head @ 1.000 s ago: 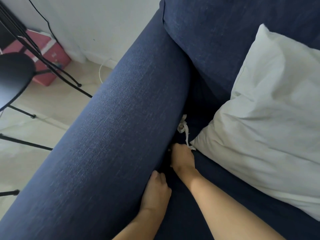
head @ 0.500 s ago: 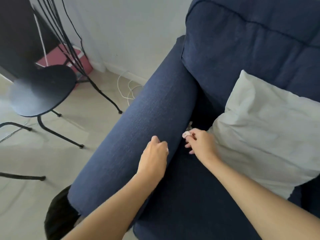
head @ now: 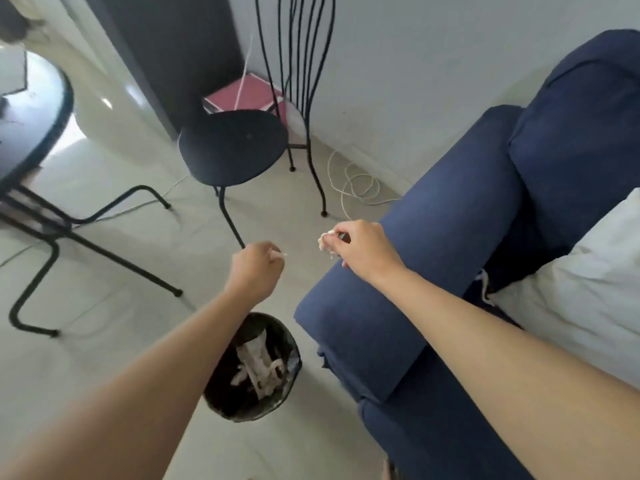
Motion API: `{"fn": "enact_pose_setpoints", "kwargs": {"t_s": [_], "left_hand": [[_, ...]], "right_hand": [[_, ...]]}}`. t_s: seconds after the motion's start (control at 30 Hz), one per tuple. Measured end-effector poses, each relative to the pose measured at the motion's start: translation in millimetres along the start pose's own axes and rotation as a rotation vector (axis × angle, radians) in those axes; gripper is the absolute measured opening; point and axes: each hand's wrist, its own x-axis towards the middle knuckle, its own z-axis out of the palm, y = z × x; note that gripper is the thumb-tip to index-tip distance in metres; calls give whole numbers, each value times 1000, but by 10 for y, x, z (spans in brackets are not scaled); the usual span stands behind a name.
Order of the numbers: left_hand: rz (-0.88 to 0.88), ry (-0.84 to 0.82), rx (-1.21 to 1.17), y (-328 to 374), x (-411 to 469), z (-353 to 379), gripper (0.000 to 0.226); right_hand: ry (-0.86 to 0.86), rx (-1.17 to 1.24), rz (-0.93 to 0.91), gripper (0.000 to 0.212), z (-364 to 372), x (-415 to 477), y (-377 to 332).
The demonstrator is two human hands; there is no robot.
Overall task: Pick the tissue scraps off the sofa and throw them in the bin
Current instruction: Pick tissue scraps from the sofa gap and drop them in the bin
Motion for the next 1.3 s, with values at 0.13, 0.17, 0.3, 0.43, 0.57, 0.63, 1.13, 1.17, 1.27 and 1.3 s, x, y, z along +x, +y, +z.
{"fn": "enact_pose_setpoints", "kwargs": {"t_s": [0.13,0.17,0.3,0.43,0.57,0.63,1.13,1.17,1.27,1.3], "left_hand": [[-181,-24,-17,-1239,-132,-104,31],[-208,-39,-40,-1511,-135,-95,31],[-289,-94,-86,-2347,-109,27,24],[-227,-258,36,-2798,-125,217,35],[-259,-425,-28,-3175,-98,367,81],[-301,-444,-56,-3296,-96,369,84],[-215,-347,6,-2857,-15,-14,79],[-187,-335,31,-2730,-16,-35,76],[-84,-265,29,-2290,2,-137,70],[-52,-231,29,-2141,11,-173,69]], "right_hand": [[-159,-50,1,22,1066,-3,-341],[-195,-76,6,19,1328,-3,-372],[-298,-189,55,18,2180,-64,-322],[-325,-251,124,23,2729,-163,-164],[-330,-290,163,21,3010,-218,1],[-344,-312,176,21,3084,-246,60],[-344,-123,232,46,2820,-141,-72],[-317,-113,218,49,2739,-134,-114],[-186,-58,140,47,2395,-84,-240],[-137,-33,112,45,2226,-67,-287]]}}
